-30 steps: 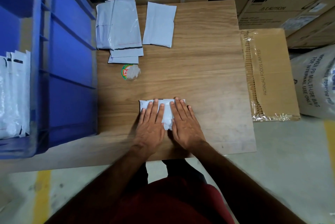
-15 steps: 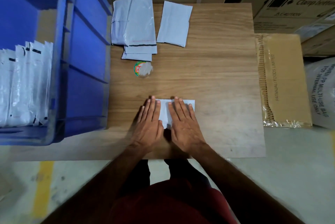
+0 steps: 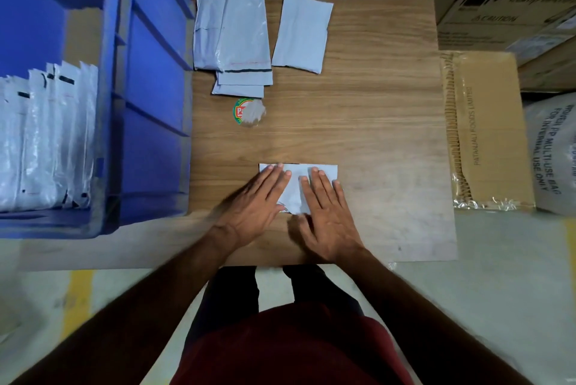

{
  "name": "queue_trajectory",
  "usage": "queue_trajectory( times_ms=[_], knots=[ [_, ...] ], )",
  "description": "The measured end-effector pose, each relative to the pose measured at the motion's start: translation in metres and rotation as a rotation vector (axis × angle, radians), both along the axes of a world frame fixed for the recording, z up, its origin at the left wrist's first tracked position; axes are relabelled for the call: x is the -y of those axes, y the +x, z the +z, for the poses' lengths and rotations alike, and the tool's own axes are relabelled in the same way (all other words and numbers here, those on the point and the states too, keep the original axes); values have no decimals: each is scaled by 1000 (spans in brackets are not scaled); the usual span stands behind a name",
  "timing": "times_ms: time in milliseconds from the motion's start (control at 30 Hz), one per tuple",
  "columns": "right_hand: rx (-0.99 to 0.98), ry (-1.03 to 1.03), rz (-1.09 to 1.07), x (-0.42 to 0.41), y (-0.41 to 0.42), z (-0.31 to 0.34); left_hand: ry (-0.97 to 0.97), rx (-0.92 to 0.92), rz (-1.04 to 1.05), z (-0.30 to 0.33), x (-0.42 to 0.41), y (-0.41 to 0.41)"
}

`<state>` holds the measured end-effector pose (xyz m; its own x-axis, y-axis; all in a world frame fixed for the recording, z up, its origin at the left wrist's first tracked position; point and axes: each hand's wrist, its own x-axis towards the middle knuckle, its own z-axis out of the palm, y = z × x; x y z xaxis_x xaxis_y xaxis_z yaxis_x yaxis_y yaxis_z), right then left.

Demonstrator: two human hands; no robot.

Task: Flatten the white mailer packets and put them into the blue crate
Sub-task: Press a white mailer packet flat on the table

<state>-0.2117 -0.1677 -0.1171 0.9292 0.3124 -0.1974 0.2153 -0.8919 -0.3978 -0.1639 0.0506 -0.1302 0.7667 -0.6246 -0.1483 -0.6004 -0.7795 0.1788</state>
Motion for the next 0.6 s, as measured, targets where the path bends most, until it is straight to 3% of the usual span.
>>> queue_trajectory(
  times_ms=[333,600],
  knots=[
    [47,-180,-119,-12,8,12,-64,42,-35,25,1,3],
    [233,-233,-23,-3,18,41,-55,-12,-60,51,2,11]
  ],
)
